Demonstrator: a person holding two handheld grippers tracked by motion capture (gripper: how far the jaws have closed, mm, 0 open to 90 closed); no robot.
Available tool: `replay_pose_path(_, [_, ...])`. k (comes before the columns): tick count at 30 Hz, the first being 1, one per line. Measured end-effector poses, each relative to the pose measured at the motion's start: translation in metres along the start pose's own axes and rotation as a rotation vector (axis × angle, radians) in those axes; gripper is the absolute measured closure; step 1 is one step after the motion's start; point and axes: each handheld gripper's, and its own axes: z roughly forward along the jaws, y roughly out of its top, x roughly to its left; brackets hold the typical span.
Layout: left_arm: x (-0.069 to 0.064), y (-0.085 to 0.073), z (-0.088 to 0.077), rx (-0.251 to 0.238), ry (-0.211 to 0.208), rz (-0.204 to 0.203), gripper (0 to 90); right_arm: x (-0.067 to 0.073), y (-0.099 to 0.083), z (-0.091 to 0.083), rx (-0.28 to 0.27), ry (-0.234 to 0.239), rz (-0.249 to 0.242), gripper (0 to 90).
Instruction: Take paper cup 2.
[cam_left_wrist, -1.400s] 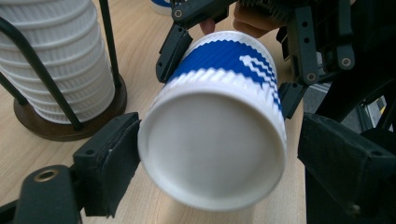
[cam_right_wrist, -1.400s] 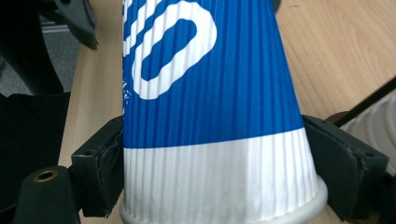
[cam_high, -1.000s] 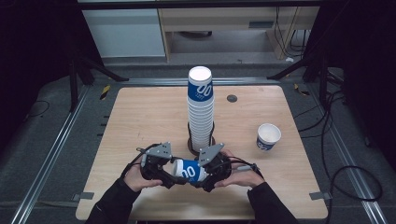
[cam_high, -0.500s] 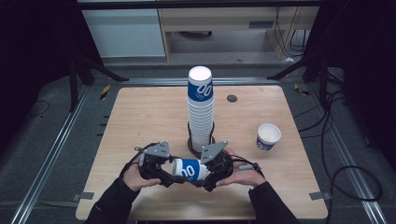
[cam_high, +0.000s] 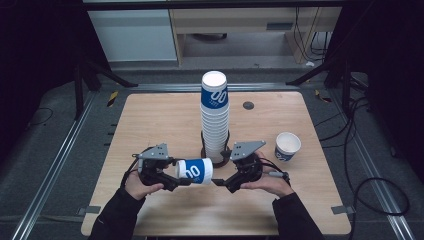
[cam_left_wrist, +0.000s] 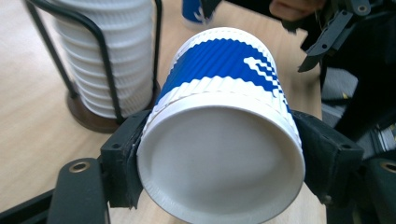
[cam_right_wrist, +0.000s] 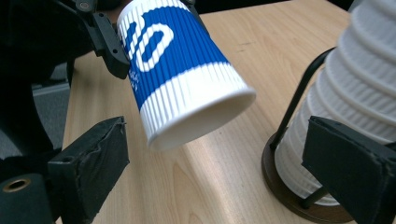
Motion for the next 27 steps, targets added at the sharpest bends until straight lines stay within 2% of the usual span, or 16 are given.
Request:
replay_pose_path(3, [0.002,0.000,-0.005,-0.061,0.000,-0.008,25.6,-0.002,0.000,-0.003,-0.014,-0.003,0.011,6.9])
replay_pose_path(9, [0.002,-0.001,-0.010,-0.164,-0.039,-0.026,25.5,-0.004,-0.003,-0.003,-0.014,0.008,0.028,6.7])
replay_pose_path(17, [-0.008,0.002,-0.002,-0.179,-0.102,0.004,25.6,0.000,-0.003,0.003,-0.020,0.070,0.033,6.8])
replay_pose_path(27, [-0.018,0.004,0.008,-0.132,-0.159,0.039,25.6,0.008,-0.002,0.010,-0.017,0.167,0.010,7.3])
